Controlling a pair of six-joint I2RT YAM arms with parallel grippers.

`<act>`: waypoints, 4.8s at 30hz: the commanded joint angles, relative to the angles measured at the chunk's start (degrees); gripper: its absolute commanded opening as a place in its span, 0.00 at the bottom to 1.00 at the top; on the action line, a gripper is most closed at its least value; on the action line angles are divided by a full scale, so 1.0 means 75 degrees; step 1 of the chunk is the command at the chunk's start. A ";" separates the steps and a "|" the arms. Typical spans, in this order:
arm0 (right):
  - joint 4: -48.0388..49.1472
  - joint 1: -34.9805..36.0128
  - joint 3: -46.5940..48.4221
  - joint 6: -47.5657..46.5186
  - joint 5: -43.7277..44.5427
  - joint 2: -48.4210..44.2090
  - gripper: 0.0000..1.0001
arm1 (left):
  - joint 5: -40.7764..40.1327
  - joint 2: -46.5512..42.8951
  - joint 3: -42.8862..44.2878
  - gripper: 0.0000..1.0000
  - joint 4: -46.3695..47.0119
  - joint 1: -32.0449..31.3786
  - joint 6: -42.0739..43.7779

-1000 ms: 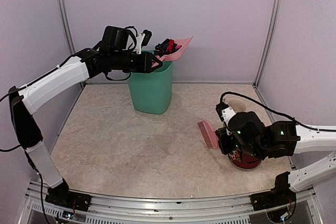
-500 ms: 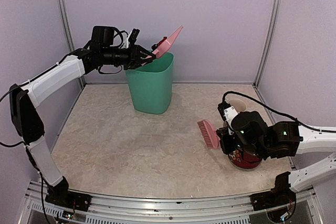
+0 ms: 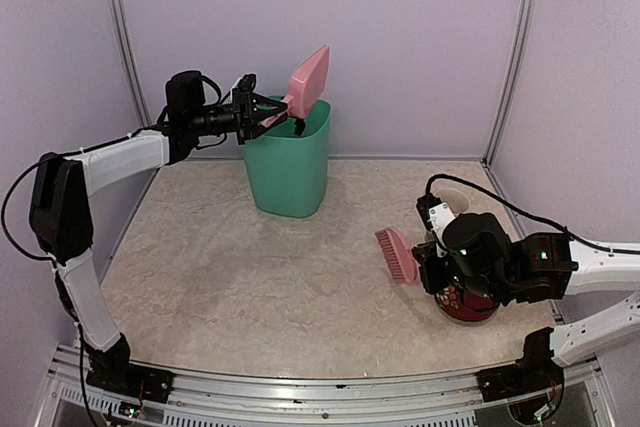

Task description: Sweep away the paper scraps from the table

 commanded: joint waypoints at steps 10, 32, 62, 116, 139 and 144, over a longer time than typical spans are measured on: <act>0.0288 -0.0062 -0.0129 0.0172 0.0060 -0.0155 0.00 | 0.0348 0.1090 -0.0974 0.00 0.6714 0.0266 -0.5415; 0.0369 -0.0062 -0.0087 0.0020 0.0287 -0.0101 0.00 | 0.0316 0.0431 -0.1516 0.00 0.6627 0.0501 -0.4897; 0.1643 -0.1995 0.0354 -0.1838 -0.1953 -0.0059 0.00 | -0.3532 -0.4228 -0.2527 0.00 -0.4747 -0.0660 0.4804; 0.7997 -0.0212 -0.1149 -0.9973 0.0516 0.4512 0.00 | -1.0096 -0.0812 -0.3824 0.12 -0.5262 -0.4944 0.4236; 0.7999 0.0234 -0.1212 -0.9380 0.0569 0.5441 0.39 | -0.9556 -0.3831 -0.4868 0.85 -0.4806 -0.3934 0.4055; 0.7294 0.0306 -0.1225 -0.8612 0.0293 0.5162 0.52 | -0.9126 -0.4549 -0.4832 0.90 -0.5067 -0.3147 0.4416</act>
